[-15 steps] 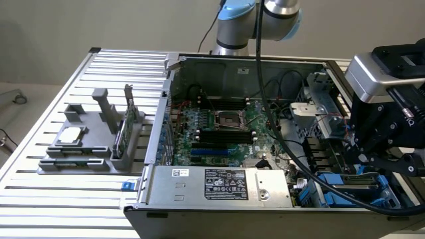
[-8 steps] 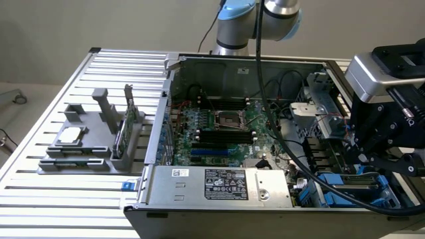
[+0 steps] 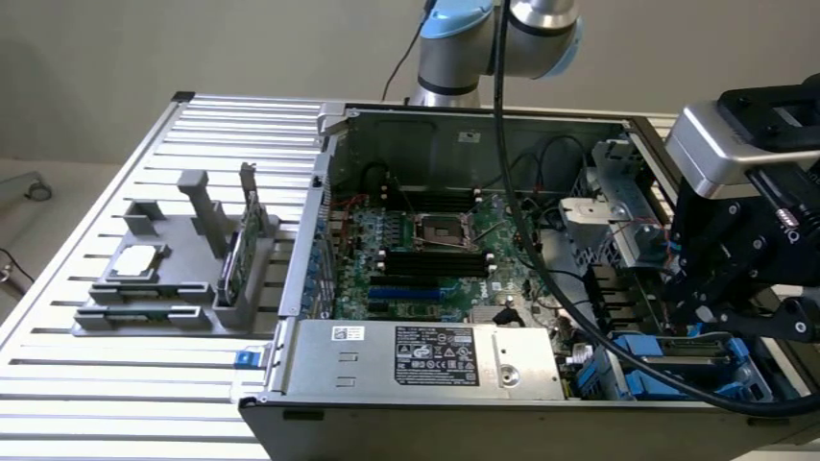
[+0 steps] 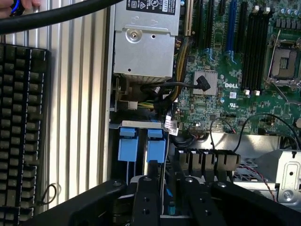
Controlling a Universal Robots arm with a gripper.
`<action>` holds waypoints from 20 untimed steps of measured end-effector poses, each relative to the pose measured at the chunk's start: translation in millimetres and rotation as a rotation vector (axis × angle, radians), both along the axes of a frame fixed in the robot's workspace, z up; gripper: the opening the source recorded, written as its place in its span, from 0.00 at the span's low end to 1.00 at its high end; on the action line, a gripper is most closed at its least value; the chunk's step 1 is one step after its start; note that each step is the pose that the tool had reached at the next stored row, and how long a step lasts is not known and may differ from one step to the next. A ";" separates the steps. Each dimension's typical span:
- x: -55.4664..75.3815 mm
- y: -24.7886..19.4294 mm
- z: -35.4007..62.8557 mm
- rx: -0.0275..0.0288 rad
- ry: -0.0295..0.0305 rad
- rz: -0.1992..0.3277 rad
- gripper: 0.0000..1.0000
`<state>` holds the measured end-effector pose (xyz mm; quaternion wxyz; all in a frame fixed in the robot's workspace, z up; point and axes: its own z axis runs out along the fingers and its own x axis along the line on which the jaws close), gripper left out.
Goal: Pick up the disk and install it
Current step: 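Insert the first disk wire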
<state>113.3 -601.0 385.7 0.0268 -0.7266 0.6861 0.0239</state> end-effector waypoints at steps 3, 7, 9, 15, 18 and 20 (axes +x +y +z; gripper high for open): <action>0.1 0.0 -0.3 -0.0016 0.0001 -0.014 0.37; 0.0 0.0 -1.7 -0.0011 0.0000 -0.084 0.37; 0.1 0.0 -2.1 -0.0010 0.0001 -0.119 0.37; 0.0 0.0 -3.1 -0.0007 0.0002 -0.222 0.37; 0.0 0.0 -3.4 -0.0008 0.0003 -0.275 0.37; 0.0 0.0 -3.7 -0.0008 0.0003 -0.309 0.37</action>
